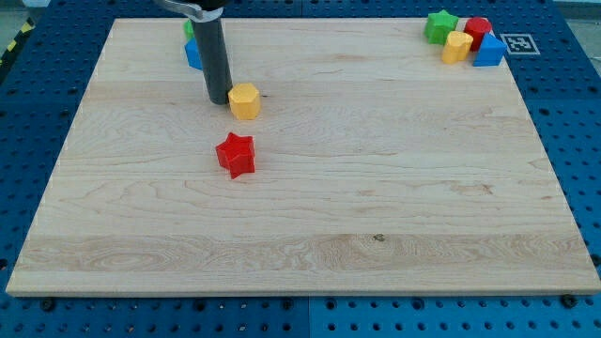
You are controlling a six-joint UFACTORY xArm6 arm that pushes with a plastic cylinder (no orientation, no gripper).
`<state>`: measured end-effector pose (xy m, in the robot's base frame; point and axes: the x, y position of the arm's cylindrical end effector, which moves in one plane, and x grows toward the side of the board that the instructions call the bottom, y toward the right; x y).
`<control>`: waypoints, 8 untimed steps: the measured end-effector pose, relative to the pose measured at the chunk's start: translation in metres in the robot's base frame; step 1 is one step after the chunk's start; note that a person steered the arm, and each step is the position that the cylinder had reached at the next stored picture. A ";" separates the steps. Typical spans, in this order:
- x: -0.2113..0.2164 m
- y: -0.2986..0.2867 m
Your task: Slide the blue cube left and down
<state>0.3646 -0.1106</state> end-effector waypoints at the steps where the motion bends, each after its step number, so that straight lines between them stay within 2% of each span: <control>1: 0.000 0.009; 3: -0.023 -0.006; 4: -0.025 -0.065; 5: -0.080 -0.107; 6: -0.087 -0.100; 8: -0.087 -0.048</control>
<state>0.2780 -0.1586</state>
